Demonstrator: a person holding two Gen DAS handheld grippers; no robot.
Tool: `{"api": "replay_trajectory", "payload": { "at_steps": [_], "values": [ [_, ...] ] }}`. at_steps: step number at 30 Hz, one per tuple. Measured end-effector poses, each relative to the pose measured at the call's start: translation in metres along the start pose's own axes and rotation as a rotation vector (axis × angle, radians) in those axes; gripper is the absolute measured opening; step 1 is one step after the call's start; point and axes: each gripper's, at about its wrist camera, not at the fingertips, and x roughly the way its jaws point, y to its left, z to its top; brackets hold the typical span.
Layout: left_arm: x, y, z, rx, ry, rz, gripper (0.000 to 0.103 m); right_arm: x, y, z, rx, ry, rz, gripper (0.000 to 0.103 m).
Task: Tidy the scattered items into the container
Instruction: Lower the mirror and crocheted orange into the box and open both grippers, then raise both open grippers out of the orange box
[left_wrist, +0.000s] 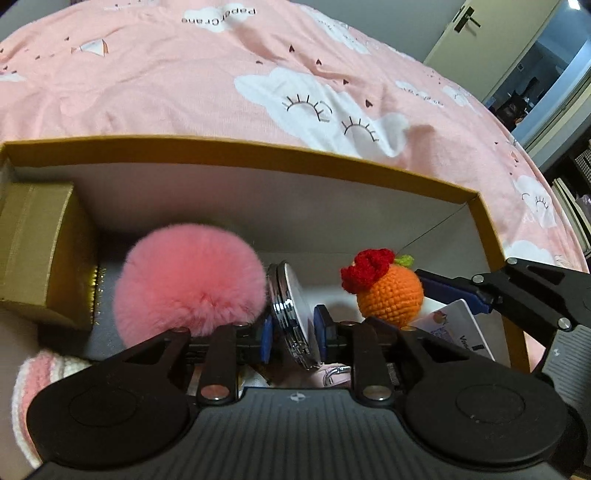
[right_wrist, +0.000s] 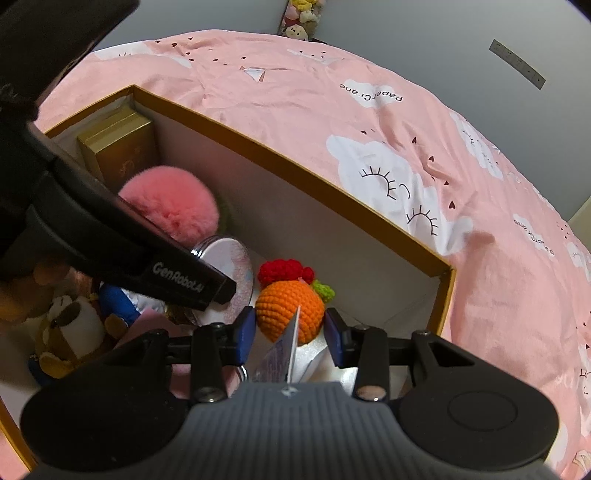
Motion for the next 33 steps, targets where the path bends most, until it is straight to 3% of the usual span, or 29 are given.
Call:
{"api": "replay_trajectory", "payload": {
  "at_steps": [8, 18, 24, 33],
  "values": [
    [-0.032, 0.003, 0.001, 0.021, -0.080, 0.000, 0.033, -0.007, 0.001, 0.002, 0.001, -0.021, -0.008, 0.043],
    [-0.055, 0.007, 0.005, 0.052, -0.117, -0.010, 0.030, -0.016, 0.003, 0.007, 0.007, -0.052, 0.024, 0.043],
    [-0.067, 0.004, -0.003, 0.070, -0.139, 0.042, 0.030, -0.007, 0.007, 0.009, 0.015, -0.011, -0.012, 0.043],
    [-0.077, 0.000, -0.019, 0.081, -0.134, 0.090, 0.030, -0.004, 0.006, 0.003, 0.039, 0.023, 0.004, 0.044]
  ]
}}
